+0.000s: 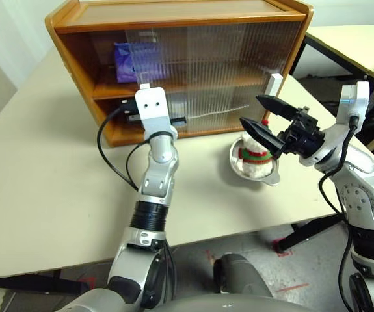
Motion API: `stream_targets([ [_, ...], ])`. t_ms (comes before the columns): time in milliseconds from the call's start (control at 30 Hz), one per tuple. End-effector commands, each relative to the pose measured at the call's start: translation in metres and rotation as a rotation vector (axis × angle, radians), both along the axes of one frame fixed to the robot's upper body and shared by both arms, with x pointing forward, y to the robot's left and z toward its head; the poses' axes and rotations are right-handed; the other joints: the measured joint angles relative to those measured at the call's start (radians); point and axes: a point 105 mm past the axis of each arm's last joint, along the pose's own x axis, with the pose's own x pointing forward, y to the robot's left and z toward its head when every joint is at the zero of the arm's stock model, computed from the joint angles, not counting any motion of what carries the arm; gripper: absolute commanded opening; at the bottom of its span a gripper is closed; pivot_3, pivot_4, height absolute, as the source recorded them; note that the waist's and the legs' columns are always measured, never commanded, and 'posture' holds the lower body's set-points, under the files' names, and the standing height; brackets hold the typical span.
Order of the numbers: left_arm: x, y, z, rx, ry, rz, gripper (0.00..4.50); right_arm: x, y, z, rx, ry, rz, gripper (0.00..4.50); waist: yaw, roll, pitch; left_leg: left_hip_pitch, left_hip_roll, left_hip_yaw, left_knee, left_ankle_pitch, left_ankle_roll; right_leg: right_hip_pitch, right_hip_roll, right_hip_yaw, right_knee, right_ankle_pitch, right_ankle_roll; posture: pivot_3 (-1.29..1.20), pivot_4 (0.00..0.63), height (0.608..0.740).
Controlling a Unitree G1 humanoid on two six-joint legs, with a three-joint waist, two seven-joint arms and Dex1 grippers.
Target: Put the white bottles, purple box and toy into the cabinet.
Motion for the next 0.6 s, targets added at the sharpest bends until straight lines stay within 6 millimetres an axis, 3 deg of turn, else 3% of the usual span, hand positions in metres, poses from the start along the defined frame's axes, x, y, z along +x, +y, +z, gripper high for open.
stream_targets([
  [33, -0.003, 0.014, -0.004, 0.018, 0.016, 0.064, 0.02, 0.001, 0.001, 0.000, -0.002, -0.010, 0.010, 4.50, 0.002, 0.000, 0.000, 0.000, 0.000, 0.000, 0.000, 0.000, 0.000, 0.000, 0.000, 0.000, 0.000, 0.000, 0.000, -0.05, 0.000, 0.740],
  [600, 0.000, 0.060, -0.002, 0.028, 0.007, 0.243, 0.02, 0.002, 0.004, 0.000, -0.001, -0.011, 0.026, 4.50, 0.032, 0.000, 0.000, 0.000, 0.000, 0.000, 0.000, 0.000, 0.000, 0.000, 0.000, 0.000, 0.000, 0.000, 0.000, -0.04, 0.000, 0.740],
])
